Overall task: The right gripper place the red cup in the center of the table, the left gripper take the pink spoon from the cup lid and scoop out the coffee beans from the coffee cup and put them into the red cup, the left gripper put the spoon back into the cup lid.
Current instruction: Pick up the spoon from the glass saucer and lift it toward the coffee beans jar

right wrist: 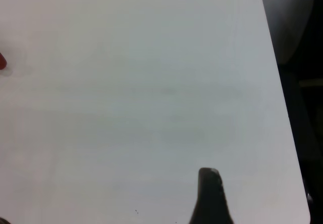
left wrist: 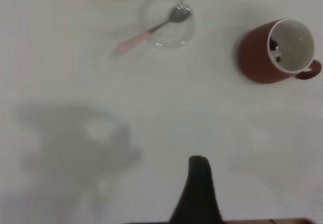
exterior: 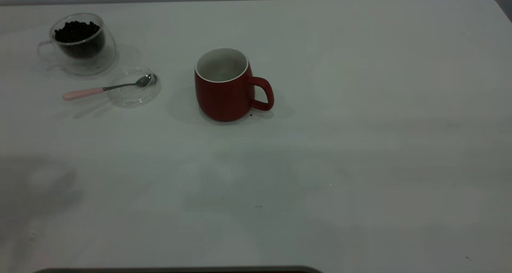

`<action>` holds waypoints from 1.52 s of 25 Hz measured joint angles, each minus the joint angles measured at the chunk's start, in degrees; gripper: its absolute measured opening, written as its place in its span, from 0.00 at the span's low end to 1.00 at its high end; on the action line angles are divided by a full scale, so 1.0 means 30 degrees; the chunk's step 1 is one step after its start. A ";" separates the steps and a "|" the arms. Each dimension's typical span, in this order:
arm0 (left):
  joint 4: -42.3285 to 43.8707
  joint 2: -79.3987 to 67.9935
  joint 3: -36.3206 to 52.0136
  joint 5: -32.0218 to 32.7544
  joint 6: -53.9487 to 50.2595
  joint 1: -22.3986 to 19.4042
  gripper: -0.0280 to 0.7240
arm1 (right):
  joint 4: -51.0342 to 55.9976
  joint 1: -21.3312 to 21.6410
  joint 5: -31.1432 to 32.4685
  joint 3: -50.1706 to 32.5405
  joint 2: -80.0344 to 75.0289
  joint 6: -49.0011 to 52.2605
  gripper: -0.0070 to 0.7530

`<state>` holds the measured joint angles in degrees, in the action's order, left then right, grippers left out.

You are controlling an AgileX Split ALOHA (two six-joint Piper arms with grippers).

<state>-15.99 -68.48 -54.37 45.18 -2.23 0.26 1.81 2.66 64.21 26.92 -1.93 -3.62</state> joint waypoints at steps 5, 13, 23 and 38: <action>-0.3154 -0.5306 -0.0762 -0.2194 0.2028 -0.0270 0.97 | 0.0000 0.0000 0.0000 0.0000 0.0000 0.0000 0.78; -1.1027 -1.1168 -0.1052 -0.1965 1.0860 -0.4396 0.97 | 0.0000 0.0000 0.0000 0.0000 0.0000 0.0000 0.78; -1.5386 -1.5002 -0.0686 -0.0958 1.7484 -0.9305 0.97 | 0.0000 0.0000 0.0000 0.0000 0.0000 0.0000 0.78; -2.2068 -2.0391 0.0312 0.0361 2.6329 -1.1602 0.97 | 0.0000 0.0000 0.0000 0.0000 0.0000 0.0006 0.78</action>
<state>-82.19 -129.65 -53.44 46.26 76.76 -34.55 1.81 2.66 64.21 26.92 -1.93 -3.61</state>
